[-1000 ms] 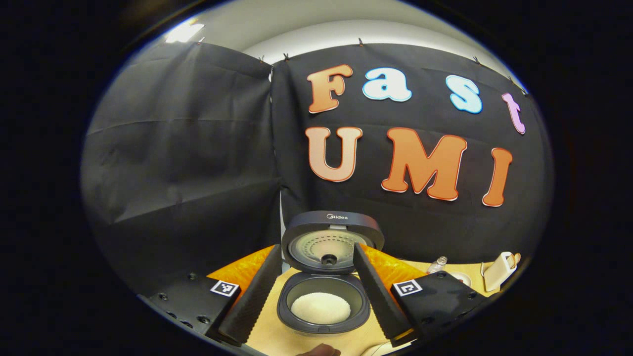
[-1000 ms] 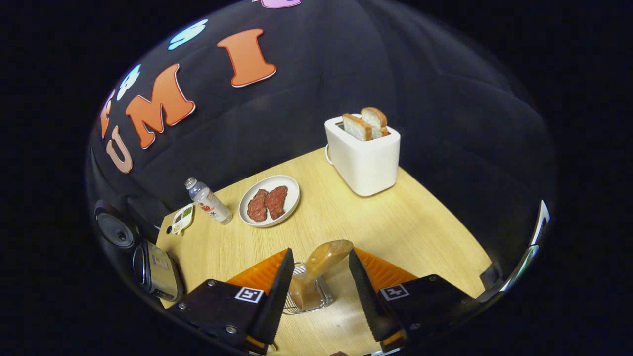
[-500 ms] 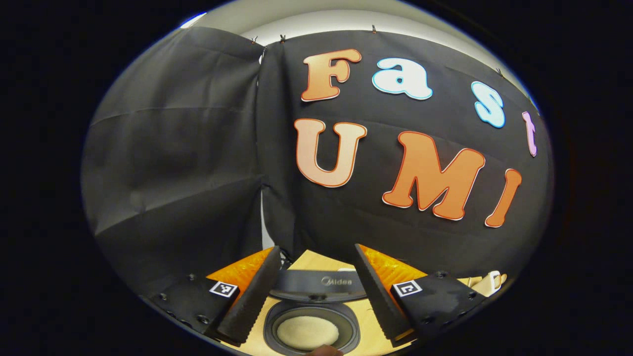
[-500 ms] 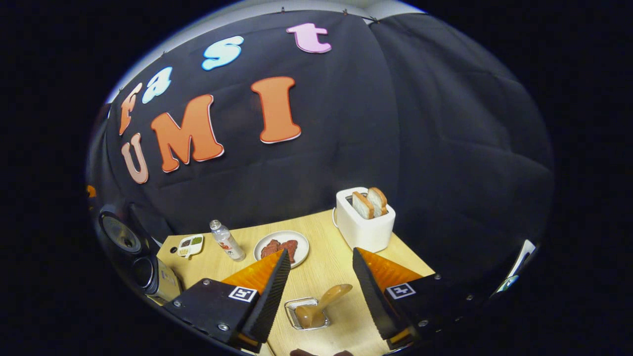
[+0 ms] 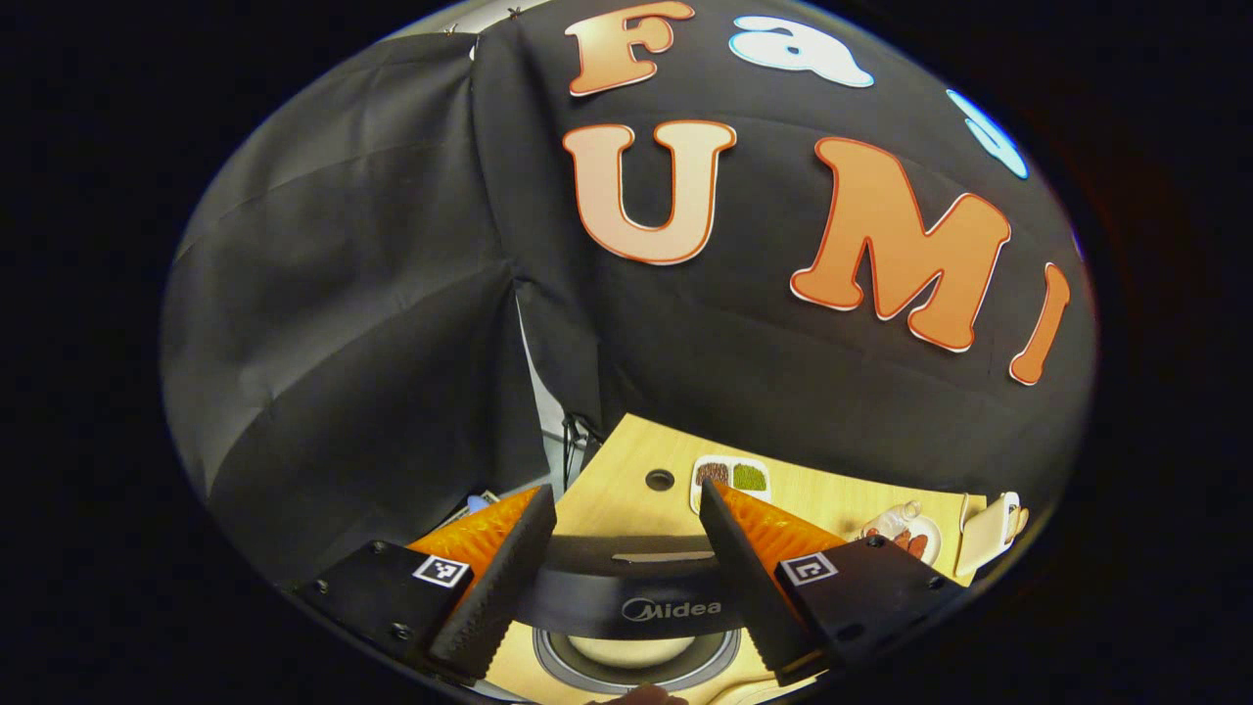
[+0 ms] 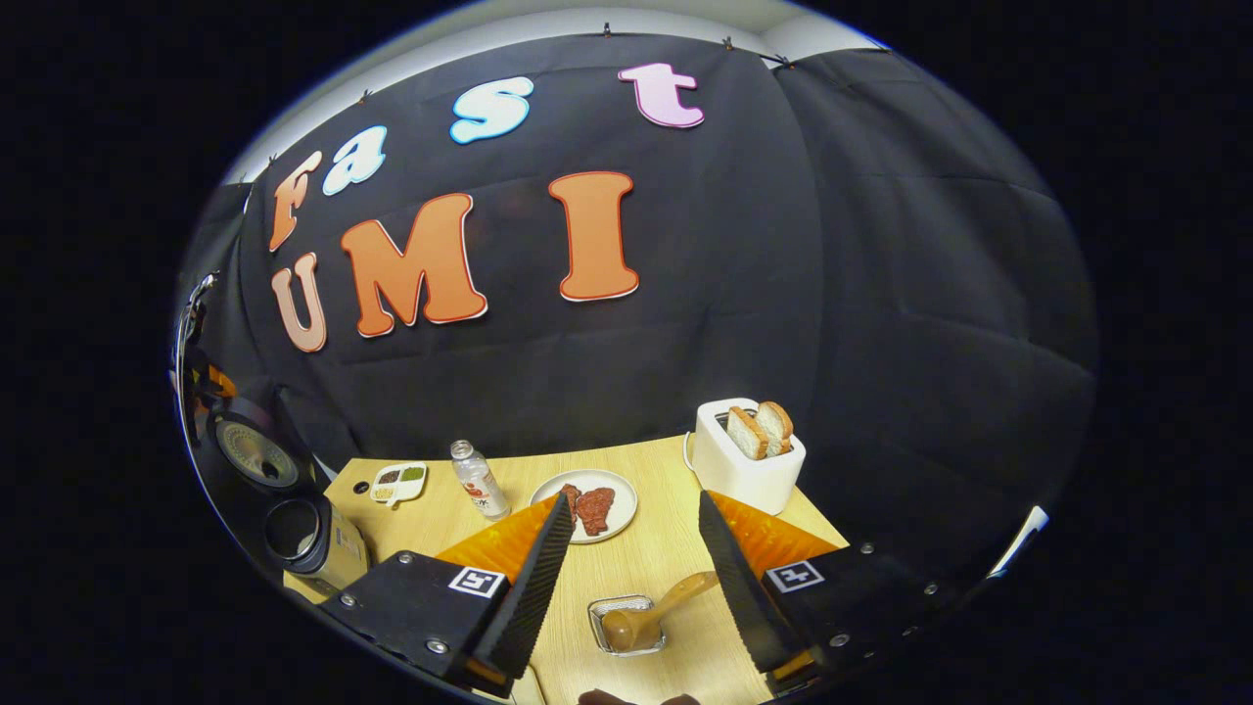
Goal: Close the left gripper, press the button to open the rice cooker; take a wooden spoon from the chopstick holder with the right hand, scoop a spoonful of rice and pour it into the rice cooker, then put the wooden spoon back into the chopstick holder.
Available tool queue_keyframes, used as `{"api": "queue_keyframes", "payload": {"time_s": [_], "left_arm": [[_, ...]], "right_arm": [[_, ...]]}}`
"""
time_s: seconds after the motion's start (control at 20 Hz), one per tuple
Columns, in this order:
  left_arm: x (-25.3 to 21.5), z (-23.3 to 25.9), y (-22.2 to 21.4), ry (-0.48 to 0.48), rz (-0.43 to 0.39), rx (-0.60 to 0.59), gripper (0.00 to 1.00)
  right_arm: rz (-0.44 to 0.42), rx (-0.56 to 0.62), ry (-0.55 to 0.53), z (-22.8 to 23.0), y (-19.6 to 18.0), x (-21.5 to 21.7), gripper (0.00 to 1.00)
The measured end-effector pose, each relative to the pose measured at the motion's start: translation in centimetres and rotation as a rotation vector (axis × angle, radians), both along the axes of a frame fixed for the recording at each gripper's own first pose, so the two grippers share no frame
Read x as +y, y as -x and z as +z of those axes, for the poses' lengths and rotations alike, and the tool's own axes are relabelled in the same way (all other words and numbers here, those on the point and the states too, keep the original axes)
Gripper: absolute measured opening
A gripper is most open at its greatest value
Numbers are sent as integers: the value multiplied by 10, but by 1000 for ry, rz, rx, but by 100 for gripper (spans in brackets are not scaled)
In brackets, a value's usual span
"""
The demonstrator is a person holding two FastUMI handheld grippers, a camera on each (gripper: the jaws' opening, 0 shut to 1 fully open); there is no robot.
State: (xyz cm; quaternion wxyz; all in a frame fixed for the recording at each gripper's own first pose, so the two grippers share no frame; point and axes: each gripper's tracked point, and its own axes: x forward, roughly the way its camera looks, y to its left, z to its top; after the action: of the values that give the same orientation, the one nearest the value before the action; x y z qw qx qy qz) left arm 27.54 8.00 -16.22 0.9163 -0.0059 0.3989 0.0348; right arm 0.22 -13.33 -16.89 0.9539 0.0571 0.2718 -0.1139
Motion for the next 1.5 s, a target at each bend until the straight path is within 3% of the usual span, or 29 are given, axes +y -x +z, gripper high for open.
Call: {"api": "queue_keyframes", "payload": {"time_s": [0.3, 0.45, 0.8, 0.85, 1.2, 1.3, 1.4, 1.5], "left_arm": [[-1, -53, 78, 52, 21, 280, 100], [-8, -75, 115, 31, 8, 411, 100], [-12, -150, 177, 29, 22, 680, 100], [-13, -149, 166, 23, 18, 626, 100], [-16, -156, 170, 11, 19, 557, 100], [-19, -154, 168, -11, -9, 428, 96], [-19, -152, 162, -54, -49, 214, 100], [-17, -146, 161, -79, -32, 37, 100]], "right_arm": [[98, 1, -33, -6, -18, 30, 82], [134, -8, -52, -8, -23, 42, 82], [162, -3, -64, -11, -20, 44, 82], [161, -5, -66, -10, -20, 44, 82], [197, -16, -85, -8, -19, 62, 82], [235, -43, -87, -1, -20, 76, 83], [280, -83, -81, 7, -24, 92, 83], [324, -121, -68, 14, -30, 110, 83]]}}
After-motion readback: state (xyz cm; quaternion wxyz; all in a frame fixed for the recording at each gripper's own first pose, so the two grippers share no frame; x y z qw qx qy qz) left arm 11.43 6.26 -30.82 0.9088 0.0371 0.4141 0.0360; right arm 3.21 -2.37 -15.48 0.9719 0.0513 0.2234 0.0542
